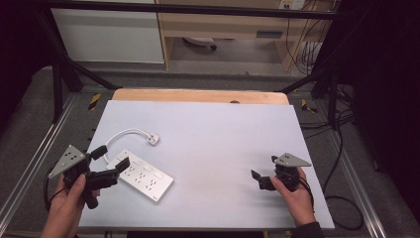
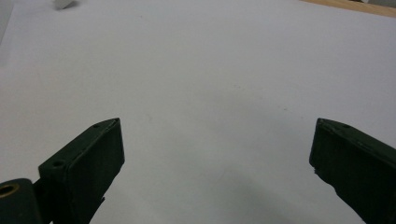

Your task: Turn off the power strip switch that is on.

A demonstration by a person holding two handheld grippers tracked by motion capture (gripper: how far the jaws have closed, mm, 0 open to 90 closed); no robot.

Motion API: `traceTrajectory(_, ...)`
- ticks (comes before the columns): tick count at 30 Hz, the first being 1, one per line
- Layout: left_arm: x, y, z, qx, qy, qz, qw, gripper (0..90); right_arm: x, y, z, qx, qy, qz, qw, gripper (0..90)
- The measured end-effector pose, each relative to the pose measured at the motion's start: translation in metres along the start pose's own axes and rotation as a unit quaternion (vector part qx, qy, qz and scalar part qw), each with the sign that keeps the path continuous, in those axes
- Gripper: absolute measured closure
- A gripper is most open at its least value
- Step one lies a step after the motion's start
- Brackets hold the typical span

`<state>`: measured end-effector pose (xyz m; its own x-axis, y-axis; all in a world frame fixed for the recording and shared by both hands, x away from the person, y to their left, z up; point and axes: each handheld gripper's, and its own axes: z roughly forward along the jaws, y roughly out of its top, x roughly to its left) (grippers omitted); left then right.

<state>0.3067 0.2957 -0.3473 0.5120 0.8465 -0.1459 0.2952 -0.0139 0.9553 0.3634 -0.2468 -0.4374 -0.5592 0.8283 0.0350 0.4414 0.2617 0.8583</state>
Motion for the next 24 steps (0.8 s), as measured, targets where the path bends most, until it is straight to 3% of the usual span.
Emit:
traceTrajectory(3,0.001,-0.005,-0.003,0.001,0.002,0.005,1.0,5.9,0.0,0.0,0.0,0.002,0.0,-0.002,1.0,3.7)
traceTrajectory(15,0.013,-0.028,-0.015,-0.002,0.009,-0.018,0.9998,6.4,0.0,0.0,0.0,0.0,-0.001,-0.001,1.0,3.7)
traceTrajectory(24,0.016,-0.043,-0.012,0.007,0.01,-0.016,0.9998,6.7,0.0,0.0,0.0,0.001,-0.001,0.0,1.0,3.7)
